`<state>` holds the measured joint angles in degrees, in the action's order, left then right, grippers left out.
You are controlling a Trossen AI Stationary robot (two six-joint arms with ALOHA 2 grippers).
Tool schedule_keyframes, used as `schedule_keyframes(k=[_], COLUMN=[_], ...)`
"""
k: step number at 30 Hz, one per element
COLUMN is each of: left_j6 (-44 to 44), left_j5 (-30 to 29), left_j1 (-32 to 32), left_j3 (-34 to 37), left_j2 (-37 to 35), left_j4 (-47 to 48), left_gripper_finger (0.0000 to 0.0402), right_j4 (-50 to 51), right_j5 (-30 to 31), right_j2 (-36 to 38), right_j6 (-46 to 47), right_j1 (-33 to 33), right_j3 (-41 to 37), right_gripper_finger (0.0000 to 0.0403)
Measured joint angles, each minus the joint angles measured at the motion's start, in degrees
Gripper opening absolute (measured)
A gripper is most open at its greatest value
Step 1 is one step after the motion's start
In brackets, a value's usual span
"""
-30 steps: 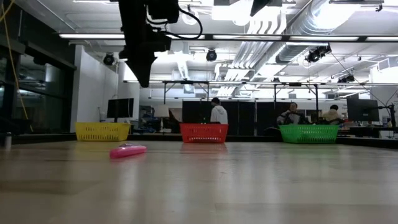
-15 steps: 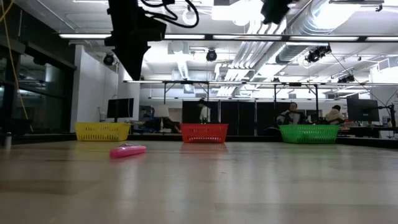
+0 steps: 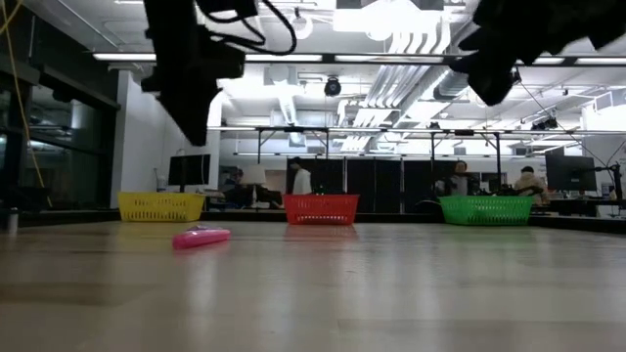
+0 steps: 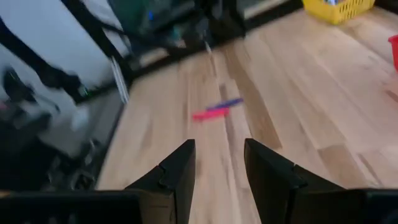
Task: Pick & Place Markers
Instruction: Put the violet pen into the red bin
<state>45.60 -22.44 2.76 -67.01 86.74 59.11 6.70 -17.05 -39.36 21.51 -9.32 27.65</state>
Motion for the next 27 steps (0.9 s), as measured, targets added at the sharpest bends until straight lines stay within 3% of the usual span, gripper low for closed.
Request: schedule_keyframes(k=[7,13,21,27], left_j6=[3.71,5.98,8.73,8.77], left_j5=[4.23,2.1,0.96,1.11], left_j1=[1.91,5.08,5.62,5.53], left_j3=[7.09,7.22,7.13,7.13], left_j2=[-4.01,-4.28,-4.2,-4.2], left_j4=[-8.79,-10.24,-10.04,-10.38], left_gripper_finger=[0.0062,0.0062,0.0062,0.0062], right_j4=[-16.31,-16.25,-19.01,-19.29], right_j5=[4.4,7.28,8.43,9.28], right_j2=[12.26,22.04,28.48,28.17], right_j6=[7.17,7.83,9.37,8.5], right_j1=[0.04,-0.02,0.0,0.11], right_j3=[-13.74,-17.53,-23.35,-23.92], right_gripper_finger=[0.0126,0.0126,0.0126,0.0126])
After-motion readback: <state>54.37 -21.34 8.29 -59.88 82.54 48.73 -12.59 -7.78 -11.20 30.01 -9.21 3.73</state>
